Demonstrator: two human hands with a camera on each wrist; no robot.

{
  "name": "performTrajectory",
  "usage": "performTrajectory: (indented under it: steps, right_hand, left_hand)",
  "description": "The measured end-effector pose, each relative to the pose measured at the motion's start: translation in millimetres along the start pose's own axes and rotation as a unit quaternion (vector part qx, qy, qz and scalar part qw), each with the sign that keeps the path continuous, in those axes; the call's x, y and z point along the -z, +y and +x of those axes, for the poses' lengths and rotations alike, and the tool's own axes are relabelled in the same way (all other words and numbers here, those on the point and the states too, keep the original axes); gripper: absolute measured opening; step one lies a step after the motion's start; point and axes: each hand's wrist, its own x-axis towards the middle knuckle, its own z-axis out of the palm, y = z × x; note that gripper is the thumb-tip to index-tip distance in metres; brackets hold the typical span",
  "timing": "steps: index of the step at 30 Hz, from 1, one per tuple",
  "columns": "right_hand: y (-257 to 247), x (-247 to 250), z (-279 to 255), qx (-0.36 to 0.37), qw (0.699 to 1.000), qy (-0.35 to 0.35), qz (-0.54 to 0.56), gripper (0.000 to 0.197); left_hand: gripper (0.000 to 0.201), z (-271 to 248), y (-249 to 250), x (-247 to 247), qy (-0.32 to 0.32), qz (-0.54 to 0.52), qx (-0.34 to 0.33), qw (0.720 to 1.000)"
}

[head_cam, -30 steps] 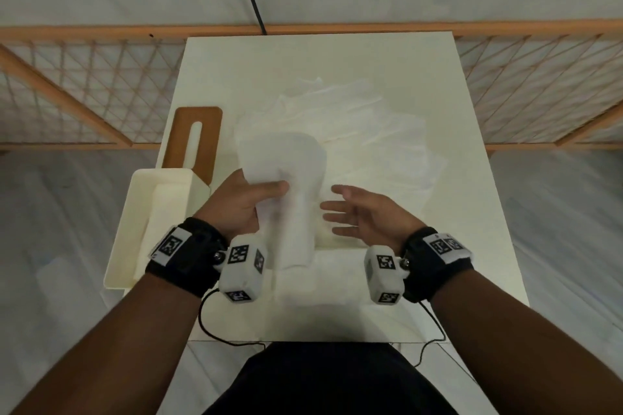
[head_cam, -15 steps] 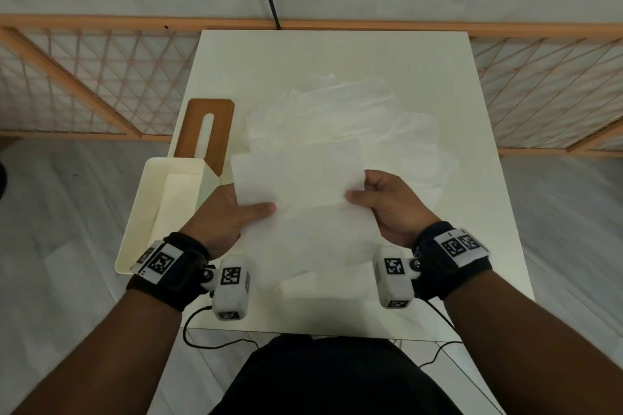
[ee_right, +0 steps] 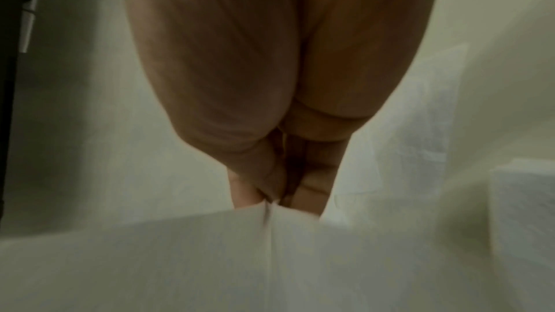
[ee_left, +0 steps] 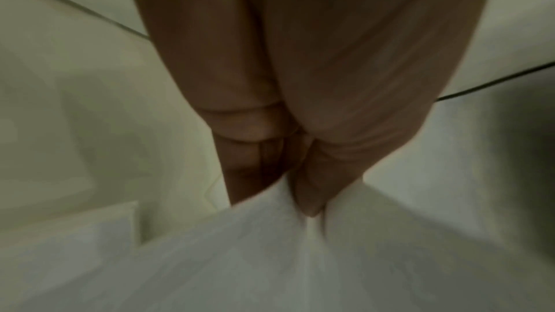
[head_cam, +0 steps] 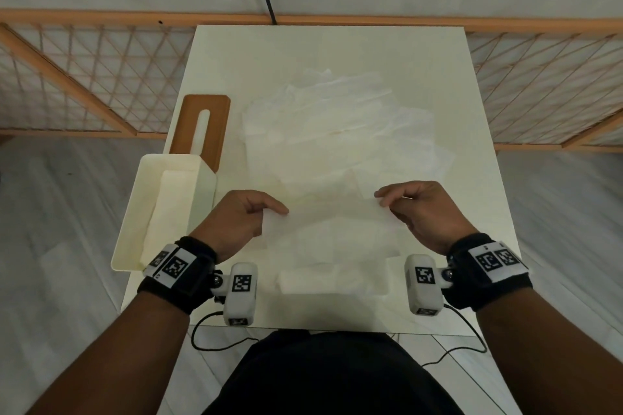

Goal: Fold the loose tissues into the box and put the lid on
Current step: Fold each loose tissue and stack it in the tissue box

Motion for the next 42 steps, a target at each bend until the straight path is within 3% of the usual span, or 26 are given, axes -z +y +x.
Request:
performTrajectory:
  steps: [4, 6, 9, 12, 13, 15, 17, 20, 23, 28, 34, 39, 42]
  right_hand:
    - [4.2, 2.2, -7.0, -0.033, 0.995, -0.022, 0.09, 0.038]
    - [3.7, 1.0, -10.9, -0.066, 0.987, -0.043, 0.14, 0.03]
    - [6.1, -2.5, -13.7, -0.084, 0.994, -0.039, 0.05, 0.01]
    - [14.9, 0.6, -13.9, -0.092, 0.995, -0.023, -0.02, 0.013]
    - [16.8, 2.0, -15.5, -0.095, 0.995, -0.02, -0.028, 0.014]
    - [23.5, 5.3, -19.0, -0.092, 0.992, -0.021, -0.084, 0.014]
    - [33.1, 4.2, -21.3, -0.091, 0.979, -0.023, -0.178, 0.015]
    - [51.9, -2.5, -18.0, -0.068, 0.941, -0.002, -0.331, 0.016]
    - [61.5, -7.7, -14.7, -0.041, 0.916, 0.02, -0.398, 0.015]
    - [68.5, -12.6, -13.5, -0.031, 0.906, 0.027, -0.42, 0.017]
    - [78.5, -12.8, -10.7, -0.04, 0.879, 0.004, -0.476, 0.015]
    - [70.0, -10.7, -4.2, 0.019, 0.888, 0.03, -0.458, 0.013]
    - [55.2, -10.3, 3.4, 0.017, 0.898, 0.038, -0.438, 0.013]
  left_hand:
    - [0.021, -1.6, -4.6, -7.6, -0.021, -0.004, 0.016, 1.0]
    - [0.024, -1.8, -8.0, -10.1, -0.027, -0.004, 0.02, 0.999]
    - [0.029, -1.2, -14.5, -10.5, -0.047, -0.07, 0.047, 0.995]
    - [0.025, -3.5, -16.8, -12.2, -0.042, -0.185, 0.072, 0.979]
    - [0.019, -4.8, -18.2, -14.0, -0.024, -0.161, 0.077, 0.984]
    - [0.009, -5.2, -26.8, -19.2, 0.01, 0.022, 0.071, 0.997]
    - [0.009, -1.6, -41.6, -25.2, 0.022, 0.205, 0.056, 0.977]
    - [0.009, 4.6, -60.5, -35.3, 0.034, 0.31, 0.056, 0.948]
    - [0.008, 8.6, -73.6, -43.1, 0.052, 0.328, 0.052, 0.942]
    - [0.005, 15.7, -82.4, -44.5, 0.094, 0.329, 0.037, 0.939]
    - [0.008, 21.1, -90.9, -44.0, 0.073, 0.352, 0.042, 0.932]
    - [0.011, 45.1, -70.6, -37.8, 0.127, 0.353, 0.019, 0.927]
    - [0.016, 78.4, -41.8, -36.5, 0.165, 0.331, 0.028, 0.929]
